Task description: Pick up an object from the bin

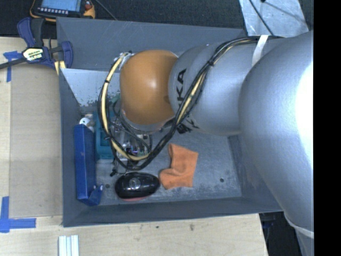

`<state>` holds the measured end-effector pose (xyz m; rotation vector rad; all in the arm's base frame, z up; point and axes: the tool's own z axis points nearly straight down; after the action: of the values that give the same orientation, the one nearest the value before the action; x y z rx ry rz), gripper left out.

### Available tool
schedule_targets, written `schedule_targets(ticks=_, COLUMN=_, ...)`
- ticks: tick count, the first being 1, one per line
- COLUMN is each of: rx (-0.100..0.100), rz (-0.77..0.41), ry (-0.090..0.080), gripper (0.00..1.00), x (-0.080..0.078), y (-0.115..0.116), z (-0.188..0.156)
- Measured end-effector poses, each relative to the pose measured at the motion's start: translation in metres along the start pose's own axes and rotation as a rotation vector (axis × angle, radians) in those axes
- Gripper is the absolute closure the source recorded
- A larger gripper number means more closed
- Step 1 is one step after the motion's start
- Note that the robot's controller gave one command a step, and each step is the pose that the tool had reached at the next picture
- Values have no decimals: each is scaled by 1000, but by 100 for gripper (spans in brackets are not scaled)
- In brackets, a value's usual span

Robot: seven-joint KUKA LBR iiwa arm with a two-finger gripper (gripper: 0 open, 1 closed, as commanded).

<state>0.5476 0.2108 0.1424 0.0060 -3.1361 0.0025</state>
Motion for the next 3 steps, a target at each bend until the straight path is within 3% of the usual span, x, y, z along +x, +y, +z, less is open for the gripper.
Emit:
schedule_targets(ticks=1, rx=-2, rz=3, ry=-8, gripper=0, x=-2, y=-1, z=-5)
schedule_targets(ticks=2, rx=-7, rz=-200, ry=-20, gripper=0, x=-40, y=-29, z=31)
schedule_targets(ticks=3, rx=-2, rz=-361, ry=-12, gripper=0, x=-59, y=-56, z=52)
